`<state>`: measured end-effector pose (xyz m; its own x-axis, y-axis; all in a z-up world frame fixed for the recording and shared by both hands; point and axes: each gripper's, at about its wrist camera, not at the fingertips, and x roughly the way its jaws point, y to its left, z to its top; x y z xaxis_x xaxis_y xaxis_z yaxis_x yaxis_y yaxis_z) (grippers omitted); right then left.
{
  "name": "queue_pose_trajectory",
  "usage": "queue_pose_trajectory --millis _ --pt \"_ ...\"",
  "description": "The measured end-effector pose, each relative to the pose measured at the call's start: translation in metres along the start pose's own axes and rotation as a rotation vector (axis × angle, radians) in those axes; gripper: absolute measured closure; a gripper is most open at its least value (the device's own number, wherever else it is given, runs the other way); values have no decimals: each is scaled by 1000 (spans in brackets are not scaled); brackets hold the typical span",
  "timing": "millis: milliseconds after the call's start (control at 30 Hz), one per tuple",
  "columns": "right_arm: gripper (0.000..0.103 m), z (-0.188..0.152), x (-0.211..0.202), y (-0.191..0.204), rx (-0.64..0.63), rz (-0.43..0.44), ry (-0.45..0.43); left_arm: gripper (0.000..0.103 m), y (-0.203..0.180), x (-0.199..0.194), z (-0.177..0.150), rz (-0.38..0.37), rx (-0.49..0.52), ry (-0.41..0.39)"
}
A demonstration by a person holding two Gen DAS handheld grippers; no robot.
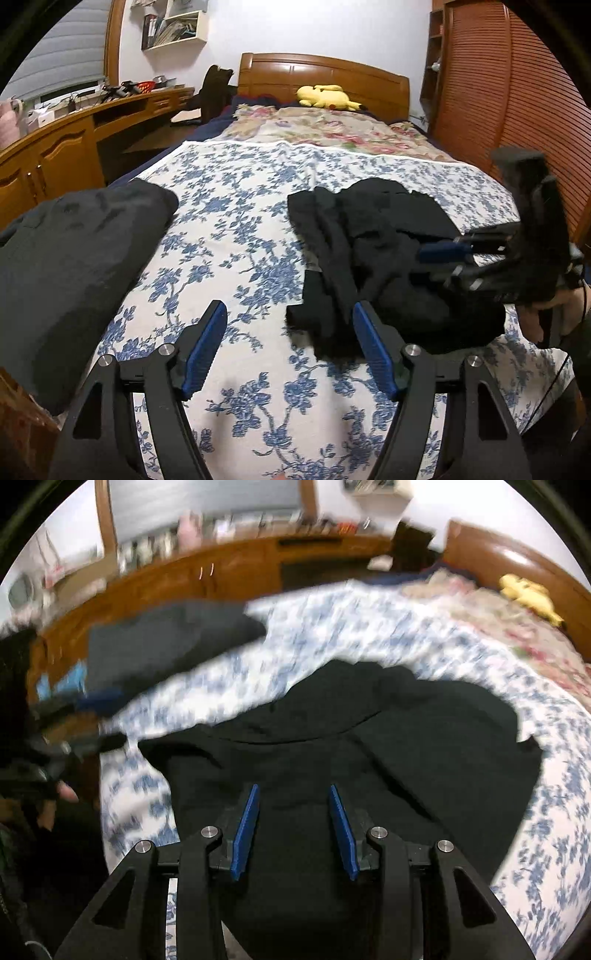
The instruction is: Fold large clothes
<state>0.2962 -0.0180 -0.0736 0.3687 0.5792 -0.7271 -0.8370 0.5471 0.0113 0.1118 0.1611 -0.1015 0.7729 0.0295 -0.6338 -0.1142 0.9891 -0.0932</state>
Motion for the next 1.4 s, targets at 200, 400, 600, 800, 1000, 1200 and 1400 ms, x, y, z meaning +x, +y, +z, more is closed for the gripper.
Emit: queue_pose_trajectory --millis 200,400,600,800,1000,1200,1400 --pt "62 4 21 -10 5 41 41 32 -4 13 -3 5 18 38" --pt "58 5 -4 -45 14 -56 -25 32 -12 23 -3 -8 25 68" --pt "42 13 -23 -103 122 -195 -75 32 -20 33 -4 -6 42 97" --pt "37 14 -1 -147 197 -284 -19 32 -25 40 -6 1 48 118" --pt "23 20 27 -178 296 -281 1 32 -24 44 -7 1 42 131" --pt "10 20 51 -202 392 -251 10 31 -25 46 -8 -1 38 135" --pt "7 12 68 -223 471 -185 20 31 -25 51 -8 -3 29 143"
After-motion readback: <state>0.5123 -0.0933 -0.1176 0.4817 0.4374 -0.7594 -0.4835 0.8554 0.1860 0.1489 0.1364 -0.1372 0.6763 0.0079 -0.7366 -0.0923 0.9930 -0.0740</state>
